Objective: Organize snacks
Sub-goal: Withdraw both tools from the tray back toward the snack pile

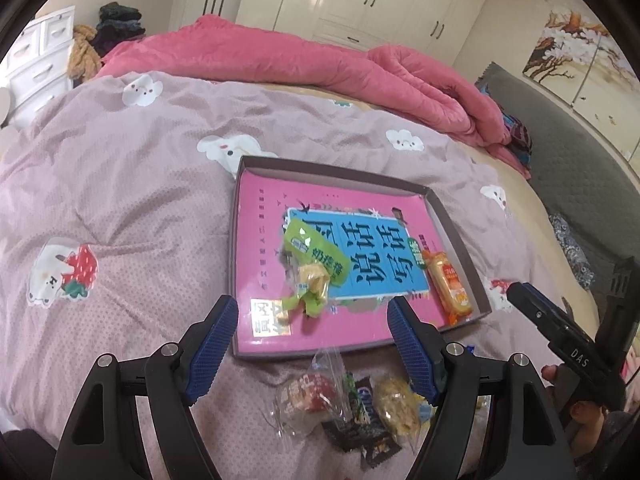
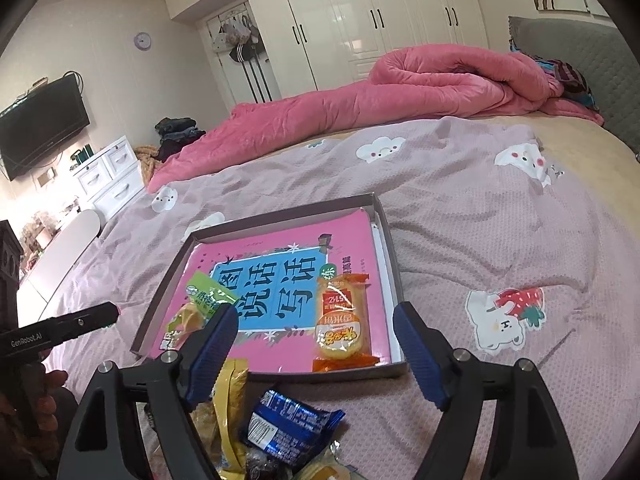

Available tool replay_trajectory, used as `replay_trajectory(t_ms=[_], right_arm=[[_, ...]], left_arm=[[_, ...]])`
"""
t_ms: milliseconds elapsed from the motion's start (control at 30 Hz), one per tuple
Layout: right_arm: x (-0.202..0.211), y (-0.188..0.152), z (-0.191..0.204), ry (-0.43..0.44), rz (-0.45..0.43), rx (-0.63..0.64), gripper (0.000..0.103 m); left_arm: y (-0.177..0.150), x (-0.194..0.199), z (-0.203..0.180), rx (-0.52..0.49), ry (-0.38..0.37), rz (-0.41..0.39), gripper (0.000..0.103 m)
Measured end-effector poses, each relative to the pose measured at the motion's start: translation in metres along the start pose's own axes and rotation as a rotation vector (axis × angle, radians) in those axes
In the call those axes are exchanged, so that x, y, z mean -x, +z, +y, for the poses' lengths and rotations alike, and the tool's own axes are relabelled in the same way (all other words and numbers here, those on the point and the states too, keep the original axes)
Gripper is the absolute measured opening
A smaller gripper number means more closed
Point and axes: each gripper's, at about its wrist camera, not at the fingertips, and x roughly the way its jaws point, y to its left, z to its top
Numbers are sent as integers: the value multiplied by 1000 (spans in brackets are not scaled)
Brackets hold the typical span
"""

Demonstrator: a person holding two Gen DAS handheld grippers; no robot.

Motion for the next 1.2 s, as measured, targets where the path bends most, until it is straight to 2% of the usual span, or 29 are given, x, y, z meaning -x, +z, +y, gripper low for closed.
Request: replay_trajectory(t_ms=[600, 1000, 1200], right_arm=[[19, -21, 4, -25, 33, -7, 80], [33, -37, -3, -47, 64, -42, 80], [36, -49, -2, -64, 108, -45, 80]], left_arm=[[-21, 15, 11, -5, 20, 31, 78], [-44, 19, -3, -62, 17, 71, 78], [-54, 21, -9, -83, 19, 87, 78]])
